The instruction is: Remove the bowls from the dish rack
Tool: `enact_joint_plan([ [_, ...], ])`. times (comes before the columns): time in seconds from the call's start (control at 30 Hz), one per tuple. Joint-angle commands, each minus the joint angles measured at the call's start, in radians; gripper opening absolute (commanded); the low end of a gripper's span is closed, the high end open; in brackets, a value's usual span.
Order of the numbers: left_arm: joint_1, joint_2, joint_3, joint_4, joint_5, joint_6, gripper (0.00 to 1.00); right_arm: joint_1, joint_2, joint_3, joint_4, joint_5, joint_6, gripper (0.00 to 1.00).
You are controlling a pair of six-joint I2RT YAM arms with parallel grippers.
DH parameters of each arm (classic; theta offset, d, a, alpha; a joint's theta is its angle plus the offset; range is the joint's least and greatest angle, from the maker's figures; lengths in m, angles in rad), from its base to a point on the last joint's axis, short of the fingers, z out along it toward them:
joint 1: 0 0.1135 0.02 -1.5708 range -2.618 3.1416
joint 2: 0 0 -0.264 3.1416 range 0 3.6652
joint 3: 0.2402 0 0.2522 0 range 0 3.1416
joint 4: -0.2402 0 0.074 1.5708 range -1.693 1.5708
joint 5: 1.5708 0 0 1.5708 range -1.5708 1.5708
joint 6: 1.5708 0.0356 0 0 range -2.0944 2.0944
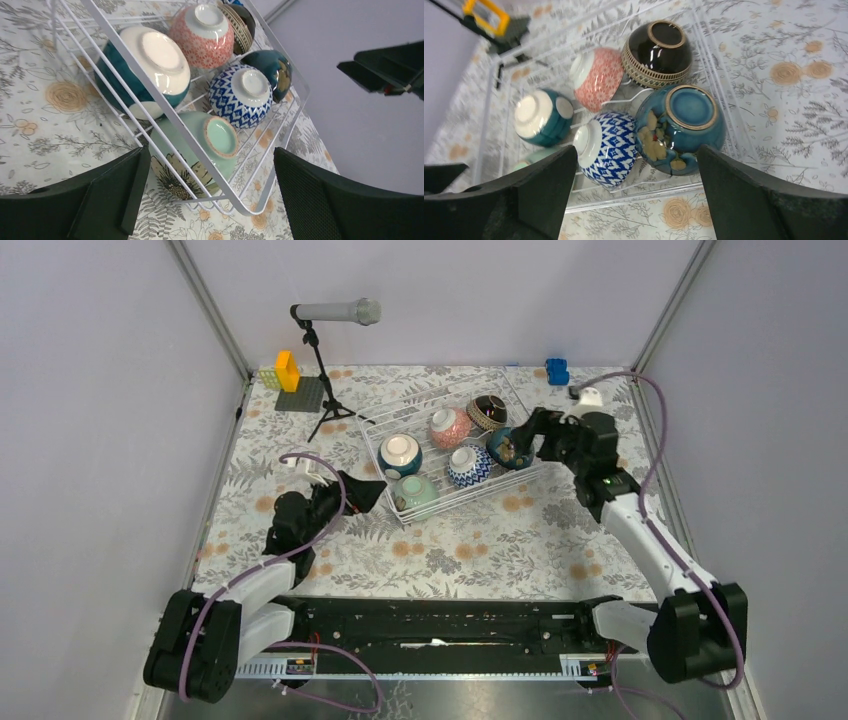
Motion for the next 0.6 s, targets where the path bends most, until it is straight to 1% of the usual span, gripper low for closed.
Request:
enact_joint_plan([
  [0.0, -0.04, 0.041, 0.026, 0.095, 0.012, 0.029, 0.99, 0.117, 0.108, 0.14, -0.115, 0.112, -0.196, 0.95],
  [0.1, -0.062, 0.059, 0.028, 0.104, -0.006, 0.027, 0.99, 0.148, 0.179, 0.184, -0.155, 0.143, -0.307, 0.95],
  [0.13, -0.071, 0.063, 0.028, 0.106, -0.012, 0.029, 0.99, 0.153, 0.199, 0.196, -0.168, 0.143, -0.331, 0.95],
  [0.17, -0.075, 0.066, 0.028, 0.107, -0.014, 0.03, 0.99, 0.157, 0.216, 0.203, -0.17, 0.136, -0.364, 0.98],
  [0.2, -0.078, 0.068, 0.029, 0.107, -0.016, 0.033, 0.99, 0.16, 0.228, 0.206, -0.168, 0.135, -0.392, 1.0],
  [0.37, -0.089, 0.068, 0.028, 0.104, -0.03, 0.04, 0.99, 0.166, 0.25, 0.209, -0.162, 0.122, -0.552, 1.0],
  [0.57, -0.093, 0.064, 0.031, 0.102, -0.033, 0.044, 0.99, 0.186, 0.312, 0.275, -0.282, 0.092, -0.765, 1.0],
])
